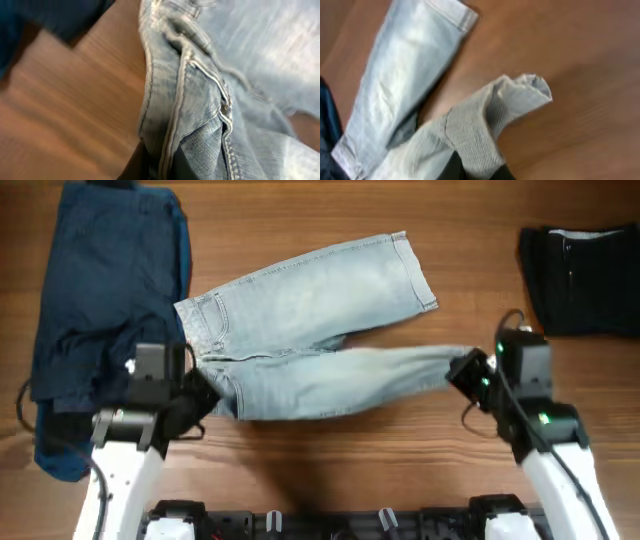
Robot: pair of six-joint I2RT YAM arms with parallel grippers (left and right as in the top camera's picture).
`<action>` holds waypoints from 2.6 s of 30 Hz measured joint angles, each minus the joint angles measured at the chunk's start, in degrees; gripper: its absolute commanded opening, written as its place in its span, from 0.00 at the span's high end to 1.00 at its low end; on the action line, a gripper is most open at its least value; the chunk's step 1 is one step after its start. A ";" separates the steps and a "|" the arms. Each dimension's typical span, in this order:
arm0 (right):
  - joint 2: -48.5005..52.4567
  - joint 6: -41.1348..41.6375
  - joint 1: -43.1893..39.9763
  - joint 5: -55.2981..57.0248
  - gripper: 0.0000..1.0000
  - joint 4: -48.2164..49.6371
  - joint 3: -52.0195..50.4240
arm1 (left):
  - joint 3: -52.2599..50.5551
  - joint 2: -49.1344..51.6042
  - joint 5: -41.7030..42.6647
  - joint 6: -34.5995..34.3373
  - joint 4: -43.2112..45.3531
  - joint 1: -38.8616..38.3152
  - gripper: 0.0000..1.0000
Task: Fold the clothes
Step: 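Lift the bottom edges and fold them up over the top half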
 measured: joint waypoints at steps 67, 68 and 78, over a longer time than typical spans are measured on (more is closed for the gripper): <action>34.18 -2.84 1.57 1.16 0.96 -3.93 29.51 | 0.87 16.35 -13.40 -2.16 29.18 -0.33 0.96; 34.18 -2.84 1.57 1.16 0.96 -4.50 29.53 | 0.87 16.94 -13.51 -2.16 29.27 -0.33 0.96; 34.27 -3.72 1.57 1.62 0.96 -11.72 31.76 | 0.90 17.46 -12.83 -2.16 30.12 -0.33 0.96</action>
